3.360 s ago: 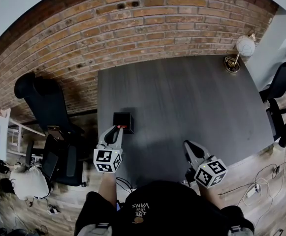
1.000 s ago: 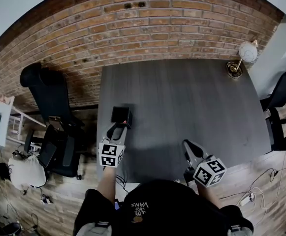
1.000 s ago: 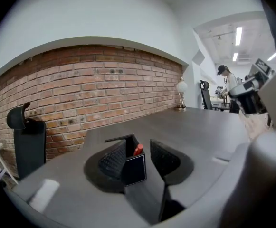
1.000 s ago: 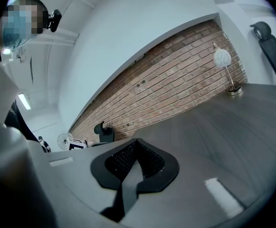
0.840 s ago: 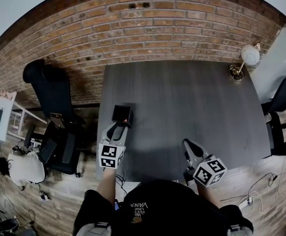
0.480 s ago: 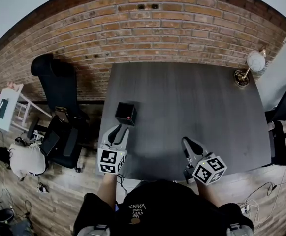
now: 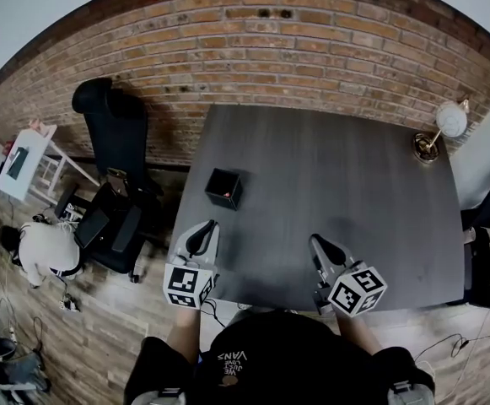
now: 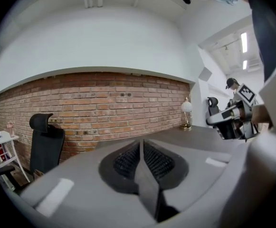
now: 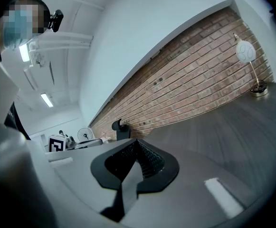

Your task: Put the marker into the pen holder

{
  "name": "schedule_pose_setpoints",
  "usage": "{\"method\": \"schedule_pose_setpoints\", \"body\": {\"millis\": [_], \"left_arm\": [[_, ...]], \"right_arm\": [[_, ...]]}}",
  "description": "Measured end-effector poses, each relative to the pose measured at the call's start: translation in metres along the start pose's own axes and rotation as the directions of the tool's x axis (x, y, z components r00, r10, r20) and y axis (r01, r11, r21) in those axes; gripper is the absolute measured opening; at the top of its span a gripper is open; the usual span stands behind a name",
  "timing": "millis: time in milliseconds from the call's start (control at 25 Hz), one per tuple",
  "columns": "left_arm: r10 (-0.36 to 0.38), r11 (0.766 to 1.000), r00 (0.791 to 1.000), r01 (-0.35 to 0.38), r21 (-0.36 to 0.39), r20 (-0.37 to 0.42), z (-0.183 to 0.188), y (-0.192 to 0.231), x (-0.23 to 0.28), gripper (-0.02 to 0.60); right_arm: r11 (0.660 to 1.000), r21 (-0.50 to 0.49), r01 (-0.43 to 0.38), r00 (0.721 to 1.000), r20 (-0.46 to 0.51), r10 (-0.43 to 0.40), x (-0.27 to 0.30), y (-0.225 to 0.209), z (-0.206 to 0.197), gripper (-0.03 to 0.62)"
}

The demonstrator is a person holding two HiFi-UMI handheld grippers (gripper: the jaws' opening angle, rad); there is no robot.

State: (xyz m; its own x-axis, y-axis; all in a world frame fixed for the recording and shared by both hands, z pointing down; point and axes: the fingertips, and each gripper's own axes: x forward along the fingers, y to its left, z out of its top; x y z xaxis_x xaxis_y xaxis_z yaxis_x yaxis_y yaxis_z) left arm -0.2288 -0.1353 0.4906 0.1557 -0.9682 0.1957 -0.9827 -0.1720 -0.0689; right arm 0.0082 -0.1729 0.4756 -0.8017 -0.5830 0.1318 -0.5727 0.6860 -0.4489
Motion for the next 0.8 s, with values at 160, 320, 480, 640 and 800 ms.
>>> {"method": "schedule_pose_setpoints", "body": {"millis": [160, 320, 480, 640, 800], "left_arm": [[0.049, 0.999, 0.998, -0.048, -0.021, 0.029, 0.01, -0.009, -0.018, 0.054], [0.088, 0.996, 0.995, -0.087, -0.033, 0.038, 0.011, -0.02, -0.034, 0.054], [0.127, 0.99, 0.991, -0.124, -0.061, 0.036, 0.006, -0.031, -0.05, 0.052], [0.153, 0.985, 0.988, -0.15, -0.08, 0.029, -0.002, -0.047, -0.063, 0.052], [0.153, 0.985, 0.988, -0.151, -0.083, 0.023, -0.005, -0.067, -0.071, 0.052]], "right_arm": [[0.999, -0.015, -0.038, 0.999, -0.02, 0.038, -0.002, 0.002, 0.002, 0.002], [0.997, -0.025, -0.075, 0.996, -0.044, 0.073, -0.006, 0.003, 0.001, 0.002], [0.993, -0.034, -0.113, 0.991, -0.073, 0.11, -0.01, 0.005, -0.003, 0.002], [0.988, -0.039, -0.149, 0.984, -0.103, 0.145, -0.016, 0.007, -0.009, 0.002], [0.986, -0.031, -0.166, 0.979, -0.121, 0.161, -0.025, 0.006, -0.015, 0.002]]}}
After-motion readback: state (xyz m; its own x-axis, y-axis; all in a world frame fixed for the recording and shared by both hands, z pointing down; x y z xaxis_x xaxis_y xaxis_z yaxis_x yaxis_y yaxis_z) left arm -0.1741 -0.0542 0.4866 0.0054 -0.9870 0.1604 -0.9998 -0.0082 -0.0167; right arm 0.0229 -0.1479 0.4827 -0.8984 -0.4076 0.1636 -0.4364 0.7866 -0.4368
